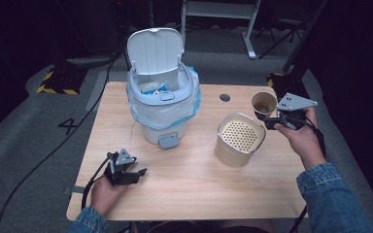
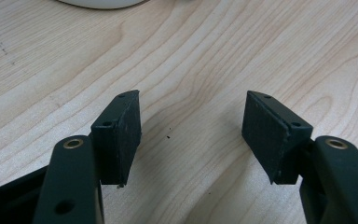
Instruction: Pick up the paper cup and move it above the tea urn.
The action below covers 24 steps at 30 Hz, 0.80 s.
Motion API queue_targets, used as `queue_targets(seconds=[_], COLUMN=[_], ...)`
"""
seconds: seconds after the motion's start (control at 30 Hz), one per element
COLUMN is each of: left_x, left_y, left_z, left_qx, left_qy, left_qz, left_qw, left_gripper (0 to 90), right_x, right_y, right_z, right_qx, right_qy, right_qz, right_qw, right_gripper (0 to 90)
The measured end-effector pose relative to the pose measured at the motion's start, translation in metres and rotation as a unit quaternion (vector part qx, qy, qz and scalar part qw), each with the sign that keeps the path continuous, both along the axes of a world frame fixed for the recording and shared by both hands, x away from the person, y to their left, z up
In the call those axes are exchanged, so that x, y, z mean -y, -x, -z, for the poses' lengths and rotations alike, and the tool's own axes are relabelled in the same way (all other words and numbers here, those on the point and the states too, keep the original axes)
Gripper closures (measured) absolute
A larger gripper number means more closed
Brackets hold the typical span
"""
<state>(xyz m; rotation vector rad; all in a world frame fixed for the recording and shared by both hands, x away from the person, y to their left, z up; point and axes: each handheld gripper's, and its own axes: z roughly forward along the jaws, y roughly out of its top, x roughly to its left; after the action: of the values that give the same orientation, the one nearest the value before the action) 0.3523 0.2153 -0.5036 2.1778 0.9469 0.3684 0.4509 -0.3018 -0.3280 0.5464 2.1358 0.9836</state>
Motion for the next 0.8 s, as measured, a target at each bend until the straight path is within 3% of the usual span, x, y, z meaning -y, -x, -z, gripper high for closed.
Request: queue_targets(seconds=[0.03, 0.07, 0.17, 0.2, 0.33, 0.4, 0.43, 0.57, 0.67, 0.73, 0.77, 0.8], left_x=[0.0, 0.0, 0.0, 0.0, 0.0, 0.0, 0.0, 0.0, 0.0, 0.0, 0.0, 0.0], left_y=[0.0, 0.0, 0.0, 0.0, 0.0, 0.0, 0.0, 0.0, 0.0, 0.0, 0.0, 0.0], left_z=[0.0, 0.0, 0.0, 0.0, 0.0, 0.0, 0.0, 0.0, 0.0, 0.0, 0.0, 0.0], left_qx=[0.0, 0.0, 0.001, 0.001, 0.001, 0.001, 0.001, 0.001, 0.001, 0.001, 0.001, 0.001], left_qy=[0.0, 0.0, -0.001, -0.001, -0.001, -0.001, -0.001, -0.001, -0.001, -0.001, -0.001, -0.001], left_qz=[0.0, 0.0, -0.001, -0.001, -0.002, -0.002, -0.002, -0.002, -0.002, -0.002, -0.003, -0.002], left_qw=[1.0, 1.0, 1.0, 1.0, 1.0, 1.0, 1.0, 1.0, 1.0, 1.0, 1.0, 1.0], left_gripper=[37.8, 37.8, 37.6, 37.6, 37.4, 37.3, 37.3, 37.2, 37.2, 37.2, 37.2, 37.1], right_x=[-0.002, -0.002, -0.006, -0.006, -0.014, -0.016, -0.016, -0.017, -0.017, -0.017, -0.017, -0.018], right_y=[0.001, 0.001, 0.004, 0.004, 0.009, 0.01, 0.01, 0.011, 0.011, 0.011, 0.011, 0.012], right_z=[-0.001, -0.001, -0.003, -0.003, -0.003, -0.002, -0.002, 0.0, 0.002, 0.004, 0.004, 0.004], right_qx=[0.015, 0.015, 0.038, 0.038, 0.071, 0.079, 0.079, 0.097, 0.098, 0.111, 0.111, 0.116], right_qy=[0.028, 0.028, 0.077, 0.077, 0.151, 0.167, 0.167, 0.199, 0.206, 0.229, 0.229, 0.239], right_qz=[0.0, 0.0, -0.01, -0.01, -0.012, -0.014, -0.014, -0.023, -0.026, -0.03, -0.03, -0.033], right_qw=[0.9995, 0.9995, 0.9963, 0.9963, 0.9859, 0.9826, 0.9826, 0.9749, 0.9734, 0.9667, 0.9667, 0.9636], right_gripper=[32.2, 32.2, 32.8, 32.8, 32.9, 33.0, 33.0, 32.9, 32.9, 32.9, 32.9, 32.9])
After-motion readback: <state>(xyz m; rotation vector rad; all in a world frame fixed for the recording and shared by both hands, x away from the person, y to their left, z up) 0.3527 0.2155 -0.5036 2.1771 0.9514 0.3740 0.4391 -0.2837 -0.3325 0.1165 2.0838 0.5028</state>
